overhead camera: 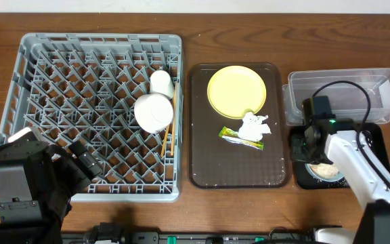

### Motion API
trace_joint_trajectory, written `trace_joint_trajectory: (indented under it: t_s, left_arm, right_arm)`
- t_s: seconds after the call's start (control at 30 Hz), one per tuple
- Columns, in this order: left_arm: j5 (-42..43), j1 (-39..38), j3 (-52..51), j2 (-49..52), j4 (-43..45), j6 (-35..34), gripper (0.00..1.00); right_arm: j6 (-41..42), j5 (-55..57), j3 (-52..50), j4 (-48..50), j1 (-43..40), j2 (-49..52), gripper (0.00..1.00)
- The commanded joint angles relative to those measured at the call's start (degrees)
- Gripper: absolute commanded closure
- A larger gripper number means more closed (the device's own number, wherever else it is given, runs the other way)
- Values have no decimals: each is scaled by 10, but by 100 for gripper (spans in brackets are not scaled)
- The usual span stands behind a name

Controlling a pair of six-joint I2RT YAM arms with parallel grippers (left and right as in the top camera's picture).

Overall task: Sort waste into correct bins and load items into the dishwasher rack
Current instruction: 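Grasp the blue bowl rim with the right gripper and tilt it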

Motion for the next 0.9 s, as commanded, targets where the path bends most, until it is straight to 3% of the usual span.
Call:
trace_joint_trajectory:
  t_s: [0.0, 0.33, 0.47, 0.87]
  left_arm:
    - [-9, 3, 1, -1, 0, -1, 2]
    - [-9, 3, 1, -1, 0, -1, 2]
    - [-9, 3, 1, -1, 0, -1, 2]
    - [-9, 3, 1, -1, 0, -1, 1]
  right_arm:
    - [1, -2, 50, -20, -18, -57, 99]
    - [-6, -143, 75, -49, -110, -224, 99]
    - [-42, -254, 75, -53, -178, -265, 99]
    - [-177, -648, 73, -94, -429, -225, 99]
